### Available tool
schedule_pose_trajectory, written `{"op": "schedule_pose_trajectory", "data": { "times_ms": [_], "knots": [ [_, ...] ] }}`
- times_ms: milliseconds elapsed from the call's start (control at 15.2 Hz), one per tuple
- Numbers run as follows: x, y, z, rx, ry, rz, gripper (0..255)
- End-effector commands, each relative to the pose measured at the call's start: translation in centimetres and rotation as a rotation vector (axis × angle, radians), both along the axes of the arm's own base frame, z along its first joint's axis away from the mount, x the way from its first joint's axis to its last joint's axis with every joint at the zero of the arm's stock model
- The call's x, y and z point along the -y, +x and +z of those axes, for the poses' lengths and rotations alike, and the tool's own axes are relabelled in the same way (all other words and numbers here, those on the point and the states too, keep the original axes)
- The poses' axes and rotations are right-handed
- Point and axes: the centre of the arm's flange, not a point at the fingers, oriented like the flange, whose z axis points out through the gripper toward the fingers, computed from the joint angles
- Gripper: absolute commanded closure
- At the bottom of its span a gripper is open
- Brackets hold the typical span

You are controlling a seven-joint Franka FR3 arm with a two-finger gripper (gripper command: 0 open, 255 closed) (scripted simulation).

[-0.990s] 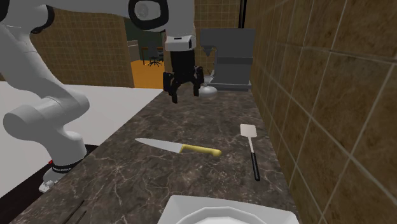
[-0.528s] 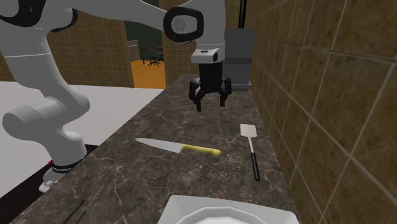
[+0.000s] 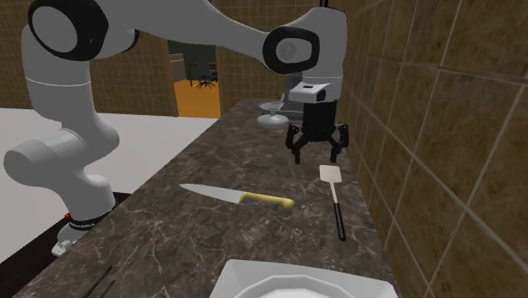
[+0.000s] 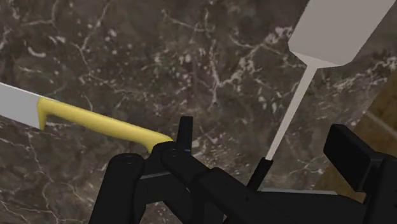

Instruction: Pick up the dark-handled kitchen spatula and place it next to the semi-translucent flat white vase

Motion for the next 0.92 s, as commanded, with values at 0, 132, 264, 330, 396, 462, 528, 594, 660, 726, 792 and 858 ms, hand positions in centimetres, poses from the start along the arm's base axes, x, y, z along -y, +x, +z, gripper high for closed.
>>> {"op": "schedule_pose_trajectory", "data": {
  "times_ms": [0, 132, 264, 330, 396, 462, 528, 594, 660, 726, 792, 858],
  "knots": [
    [0.9, 2.4, -1.0, -0.001, -0.006, -0.093, 0],
    [2.1, 4.6, -2.0, -0.003, -0.012, -0.18, 0],
    [2.8, 5.7, -2.9, -0.004, -0.014, -0.223, 0],
    [2.8, 5.7, -3.5, -0.004, -0.014, -0.223, 0],
    [2.8, 5.7, -4.0, -0.004, -0.014, -0.223, 0],
    [2.9, 5.7, -4.5, -0.004, -0.014, -0.223, 0],
    [2.9, 5.7, -5.0, -0.004, -0.014, -0.223, 0],
    [3.0, 5.7, -5.6, -0.004, -0.014, -0.223, 0],
    [3.0, 5.7, -6.1, -0.004, -0.014, -0.223, 0],
    [3.0, 5.7, -6.4, -0.004, -0.014, -0.223, 0],
    [3.0, 5.7, -6.4, -0.004, -0.014, -0.223, 0],
    [3.0, 5.7, -6.4, -0.004, -0.014, -0.223, 0]
  ]
}}
